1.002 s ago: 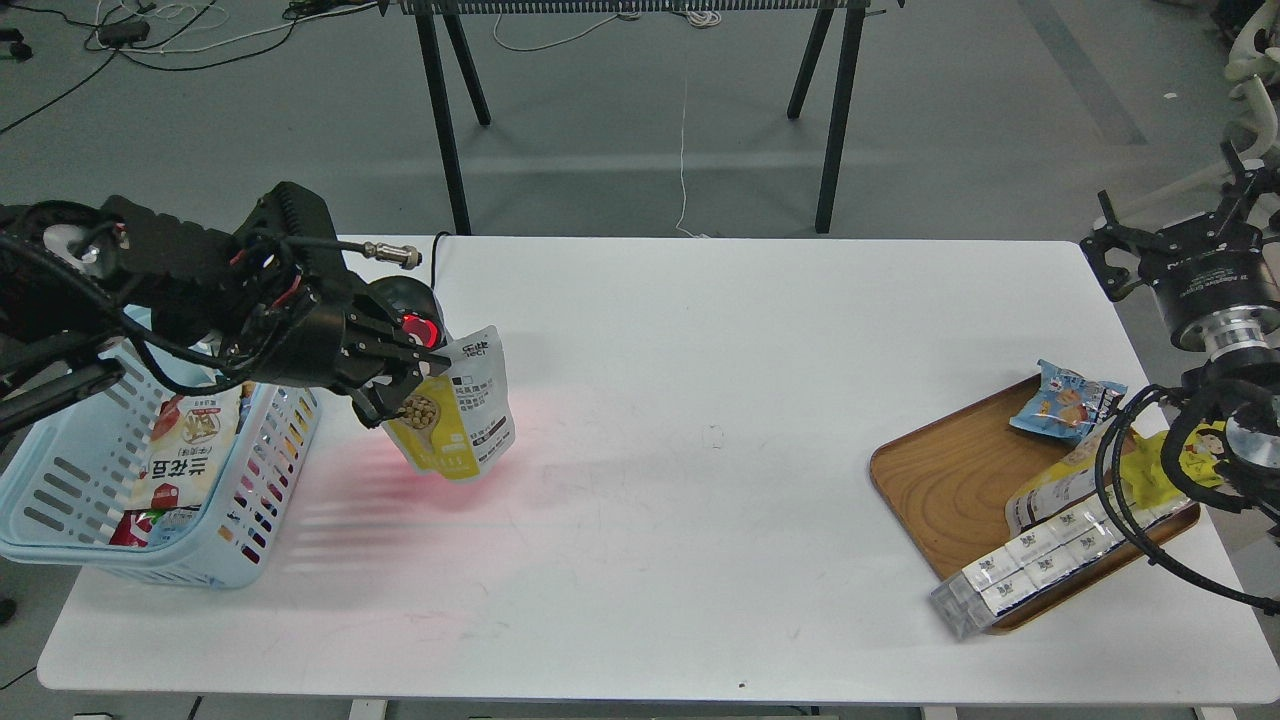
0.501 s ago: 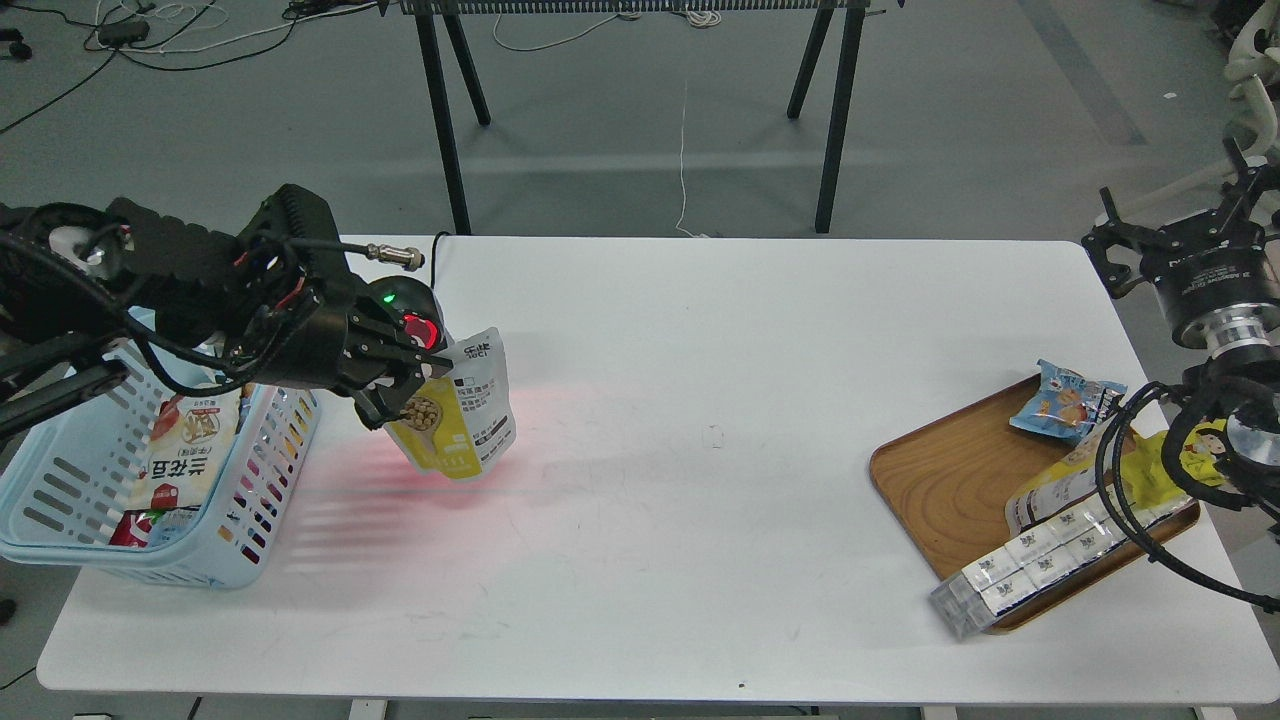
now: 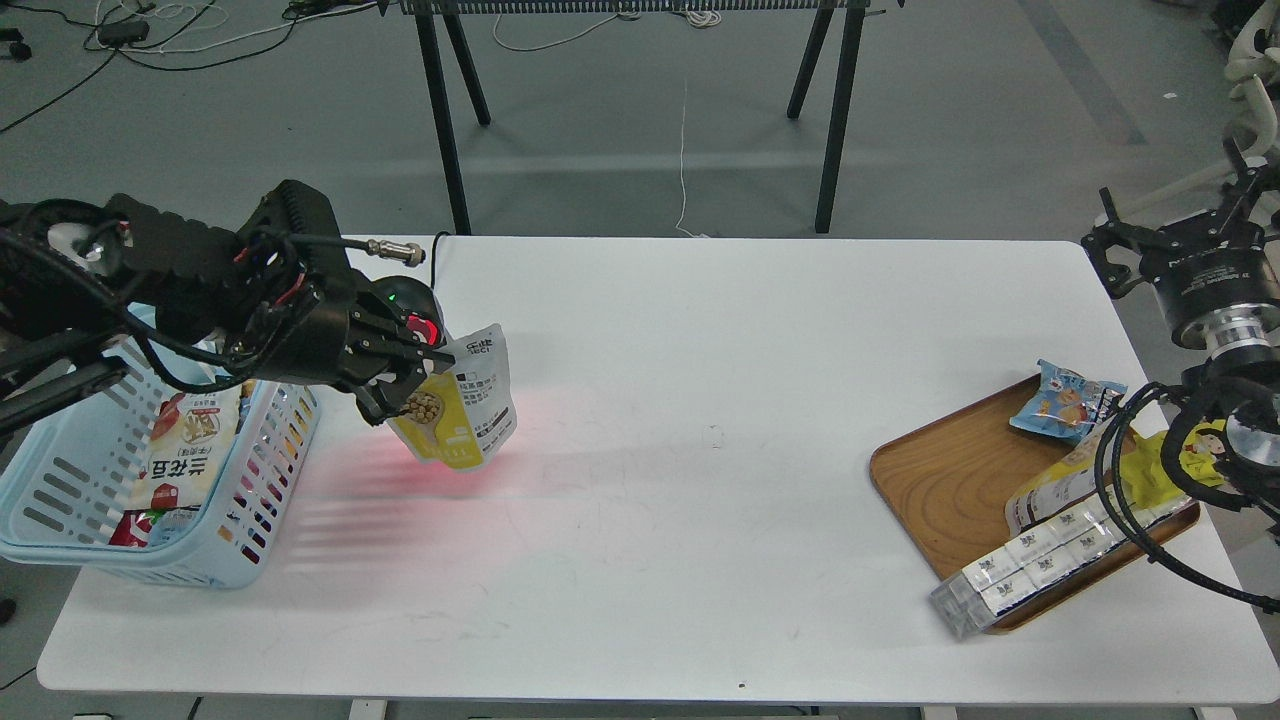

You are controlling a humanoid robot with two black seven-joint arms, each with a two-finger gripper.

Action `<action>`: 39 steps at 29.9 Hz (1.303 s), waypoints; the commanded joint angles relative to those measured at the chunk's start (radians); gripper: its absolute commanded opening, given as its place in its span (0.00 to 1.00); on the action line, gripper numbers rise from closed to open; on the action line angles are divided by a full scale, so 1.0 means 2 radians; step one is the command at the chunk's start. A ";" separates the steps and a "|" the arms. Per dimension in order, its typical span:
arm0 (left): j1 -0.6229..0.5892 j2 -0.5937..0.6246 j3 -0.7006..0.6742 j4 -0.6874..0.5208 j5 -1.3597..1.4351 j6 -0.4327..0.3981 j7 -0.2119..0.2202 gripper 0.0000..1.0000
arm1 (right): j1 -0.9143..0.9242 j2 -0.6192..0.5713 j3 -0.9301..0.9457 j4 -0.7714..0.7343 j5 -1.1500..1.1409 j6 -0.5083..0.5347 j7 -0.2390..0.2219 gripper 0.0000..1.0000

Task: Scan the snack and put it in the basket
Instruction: 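Lift the pouch with the left gripper and hold it before the scanner, then move the pouch over the blue basket and release it inside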

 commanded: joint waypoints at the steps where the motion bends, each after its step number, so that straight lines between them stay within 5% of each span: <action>1: -0.001 0.020 -0.011 -0.017 0.000 0.000 0.000 0.02 | -0.001 0.000 0.000 0.000 0.000 0.000 0.000 0.99; 8: 0.000 0.100 -0.040 -0.081 0.000 0.000 0.000 0.02 | 0.001 0.000 0.000 0.000 0.000 0.000 0.000 0.99; 21: 0.003 0.288 -0.025 -0.063 0.000 0.056 0.000 0.02 | -0.004 0.007 -0.001 -0.001 0.000 0.000 0.000 0.99; 35: 0.004 0.331 0.062 -0.028 0.000 0.124 0.000 0.05 | -0.001 0.010 -0.004 -0.001 -0.001 0.000 0.000 0.99; 39: 0.004 0.333 0.065 -0.029 0.000 0.127 0.000 0.13 | -0.001 0.010 -0.003 -0.001 -0.001 0.000 0.000 0.99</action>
